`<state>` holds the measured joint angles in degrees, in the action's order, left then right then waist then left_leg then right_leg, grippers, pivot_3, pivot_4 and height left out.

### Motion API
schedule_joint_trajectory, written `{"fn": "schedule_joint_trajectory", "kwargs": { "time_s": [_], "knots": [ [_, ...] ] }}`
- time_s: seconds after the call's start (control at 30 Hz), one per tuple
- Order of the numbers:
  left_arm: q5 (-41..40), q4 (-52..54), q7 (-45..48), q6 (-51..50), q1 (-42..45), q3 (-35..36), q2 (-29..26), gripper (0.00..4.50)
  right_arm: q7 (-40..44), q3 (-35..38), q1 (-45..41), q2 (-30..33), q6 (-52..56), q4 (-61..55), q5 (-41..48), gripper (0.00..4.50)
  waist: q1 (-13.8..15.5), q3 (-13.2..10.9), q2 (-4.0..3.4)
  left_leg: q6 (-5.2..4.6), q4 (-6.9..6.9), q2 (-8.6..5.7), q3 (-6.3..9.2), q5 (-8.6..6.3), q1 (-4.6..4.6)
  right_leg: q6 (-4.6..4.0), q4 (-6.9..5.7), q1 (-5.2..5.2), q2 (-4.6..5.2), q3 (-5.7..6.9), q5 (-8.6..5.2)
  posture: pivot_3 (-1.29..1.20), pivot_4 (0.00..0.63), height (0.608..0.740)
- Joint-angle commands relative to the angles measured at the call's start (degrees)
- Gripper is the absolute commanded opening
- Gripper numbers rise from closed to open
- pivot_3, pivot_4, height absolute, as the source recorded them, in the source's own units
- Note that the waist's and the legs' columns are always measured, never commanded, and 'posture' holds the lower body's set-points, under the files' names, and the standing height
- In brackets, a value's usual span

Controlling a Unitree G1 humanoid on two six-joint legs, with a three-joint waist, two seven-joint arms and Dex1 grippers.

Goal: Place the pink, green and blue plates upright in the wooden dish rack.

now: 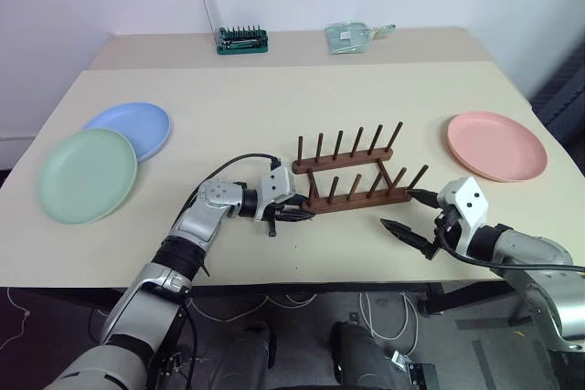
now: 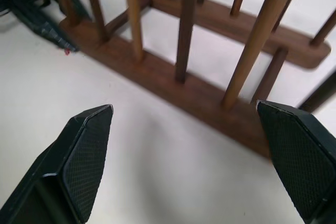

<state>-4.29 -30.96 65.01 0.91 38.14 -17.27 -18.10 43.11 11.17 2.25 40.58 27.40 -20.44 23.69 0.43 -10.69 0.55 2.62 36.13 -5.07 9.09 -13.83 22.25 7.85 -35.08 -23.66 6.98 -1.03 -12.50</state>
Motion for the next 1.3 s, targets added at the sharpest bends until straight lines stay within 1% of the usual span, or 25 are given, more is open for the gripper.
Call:
{"fn": "schedule_joint_trajectory", "kwargs": {
  "time_s": [0.03, 0.1, 0.13, 0.17, 0.33, 0.43, 0.5, 0.57, 0.6, 0.63, 0.67, 0.8, 0.87, 1.0, 1.07, 1.23, 1.3],
  "knots": [
    [0.2, -2.2, -0.1, 0.1, 0.3, 1.3, -0.9, 2.18, 0.0, 1.9, 0.2, 0.7, -1.1, -1.6, 0.0, 4.5, -0.1, 0.0, 0.0, 0.0, 0.0, 0.0, 0.0, 0.0, -0.01, 0.0, -0.01, 0.0, 0.0, 0.0, 0.0, 0.0, 0.15, 0.74],
    [0.7, -2.5, -1.2, 0.5, 0.0, 1.9, -1.4, 3.14, 0.1, 2.0, 0.1, 0.8, -1.2, -1.4, 0.0, 4.5, -0.1, 0.0, 0.0, 0.0, 0.0, 0.01, 0.0, 0.0, -0.01, 0.0, -0.01, 0.01, -0.01, 0.0, 0.0, 0.0, 0.15, 0.74],
    [0.5, -2.0, -1.4, -0.1, -0.4, 2.3, -1.9, 3.7, 0.2, 2.0, 0.1, 0.9, -1.2, -1.3, -0.1, 4.5, -0.2, 0.0, 0.0, 0.0, 0.01, 0.01, 0.0, 0.0, -0.01, 0.0, -0.01, 0.0, -0.01, 0.0, 0.0, 0.0, 0.15, 0.74],
    [0.5, -1.2, -1.5, -0.4, -1.0, 2.6, -2.6, 4.14, 0.3, 2.0, 0.1, 1.0, -1.2, -1.2, -0.2, 4.5, -0.2, 0.0, 0.0, 0.0, 0.0, 0.01, 0.01, 0.0, -0.01, 0.0, -0.01, 0.0, -0.01, 0.0, 0.0, 0.0, 0.15, 0.74],
    [-1.5, 4.0, -0.4, -5.1, -4.1, 4.4, -5.8, 4.14, 0.8, 1.8, 0.3, 1.6, -1.2, -0.8, -0.5, 4.5, -1.1, 0.0, -0.01, 0.0, -0.02, 0.02, 0.03, 0.0, -0.03, 0.0, -0.04, 0.01, -0.03, 0.0, 0.0, 0.0, 0.15, 0.74],
    [-3.3, 11.0, 0.4, -7.6, -8.5, 5.6, -8.8, 3.31, 0.7, 0.6, 0.3, 2.5, -0.4, 0.5, -2.0, 3.61, -1.6, 0.0, -0.02, 0.0, -0.07, 0.05, 0.01, 0.0, -0.08, -0.01, -0.06, 0.0, -0.04, -0.02, -0.01, 0.0, 0.15, 0.74],
    [-4.5, 16.1, 2.0, -10.0, -11.1, 4.5, -9.7, 2.35, 0.9, -0.2, 0.2, 2.8, -0.9, 1.4, -3.2, 2.65, -1.4, 0.0, -0.04, 0.0, -0.11, 0.08, -0.01, 0.0, -0.12, -0.02, -0.06, 0.0, -0.06, -0.04, -0.01, 0.0, 0.15, 0.74],
    [-5.6, 21.0, 2.8, -12.3, -13.1, 2.9, -9.1, 1.36, 1.1, -0.8, 0.0, 3.1, -1.6, 2.4, -4.2, 1.64, -1.1, 0.0, -0.04, 0.0, -0.08, 0.08, -0.01, 0.0, -0.11, -0.02, -0.05, 0.02, -0.07, -0.04, -0.01, 0.0, 0.15, 0.74],
    [-5.3, 23.1, 2.4, -13.1, -13.7, 1.9, -8.7, 0.81, 1.2, -0.8, -0.1, 3.0, -1.7, 2.6, -4.3, 1.06, -1.0, 0.0, -0.04, 0.0, -0.07, 0.07, -0.01, 0.0, -0.11, -0.02, -0.03, 0.04, -0.06, -0.05, -0.01, 0.0, 0.15, 0.74],
    [-5.0, 25.0, 2.0, -14.8, -14.0, 0.9, -8.3, 0.35, 1.2, -1.0, -0.4, 2.9, -1.9, 2.7, -4.5, 0.62, -0.7, 0.0, -0.04, 0.0, -0.05, 0.06, 0.0, 0.0, -0.09, -0.02, 0.01, 0.06, -0.05, -0.05, -0.01, 0.0, 0.15, 0.74],
    [-4.8, 26.1, 1.7, -16.0, -14.2, 0.2, -8.2, 0.31, 1.3, -1.1, -0.6, 2.8, -1.9, 2.8, -4.6, 0.07, -0.5, 0.0, -0.03, -0.01, -0.02, 0.05, 0.0, -0.01, -0.07, -0.01, 0.01, 0.08, -0.03, -0.05, -0.02, 0.0, 0.15, 0.74],
    [-6.0, 29.1, 0.3, -20.2, -14.0, -0.8, -6.2, 0.31, 0.0, -2.7, -2.0, 2.7, -2.0, 4.2, -7.1, 0.02, -0.1, 0.0, -0.02, -0.01, -0.01, 0.04, -0.01, -0.01, -0.05, -0.01, 0.02, 0.07, -0.03, -0.04, -0.02, 0.0, 0.15, 0.74],
    [-4.4, 28.6, -1.4, -19.7, -13.9, -1.8, -5.1, 0.31, -1.0, -4.0, -3.2, 2.4, -2.4, 5.6, -9.0, 0.02, -0.2, 0.0, -0.03, -0.01, -0.01, 0.04, -0.01, -0.01, -0.05, -0.01, 0.01, 0.05, -0.03, -0.04, -0.02, 0.0, 0.15, 0.74],
    [0.0, 23.3, -9.0, -16.8, -11.5, -1.9, -2.2, 0.31, -3.2, -7.3, -7.2, 1.4, -2.9, 8.2, -12.5, 0.02, 0.0, 0.0, -0.03, -0.01, 0.0, 0.04, -0.03, -0.01, -0.06, -0.01, 0.01, 0.05, -0.03, -0.05, -0.02, 0.0, 0.15, 0.74],
    [2.6, 20.7, -11.8, -13.8, -10.7, -2.3, -1.9, 0.31, -4.1, -9.2, -9.3, 0.9, -3.4, 10.1, -14.5, 0.02, 0.0, 0.0, -0.02, -0.01, 0.01, 0.03, -0.03, -0.01, -0.06, -0.01, 0.01, 0.06, -0.03, -0.05, -0.01, 0.0, 0.15, 0.74],
    [4.0, 16.3, -16.6, -11.7, -9.1, -1.2, -0.5, 0.31, -6.1, -11.4, -13.2, -0.4, -5.1, 14.9, -18.0, 0.02, 0.1, 0.0, -0.02, -0.01, 0.0, 0.03, -0.03, -0.01, -0.07, -0.01, 0.02, 0.06, -0.03, -0.05, -0.01, 0.0, 0.15, 0.74],
    [5.9, 12.5, -21.6, -9.3, -7.4, -0.5, 0.4, 0.31, -7.8, -13.0, -16.6, -1.6, -6.9, 19.2, -20.5, 0.02, 0.0, 0.0, -0.02, 0.0, 0.02, 0.02, -0.04, -0.01, -0.12, -0.01, 0.01, 0.1, -0.03, -0.05, 0.0, 0.0, 0.15, 0.74]
  ]
}}
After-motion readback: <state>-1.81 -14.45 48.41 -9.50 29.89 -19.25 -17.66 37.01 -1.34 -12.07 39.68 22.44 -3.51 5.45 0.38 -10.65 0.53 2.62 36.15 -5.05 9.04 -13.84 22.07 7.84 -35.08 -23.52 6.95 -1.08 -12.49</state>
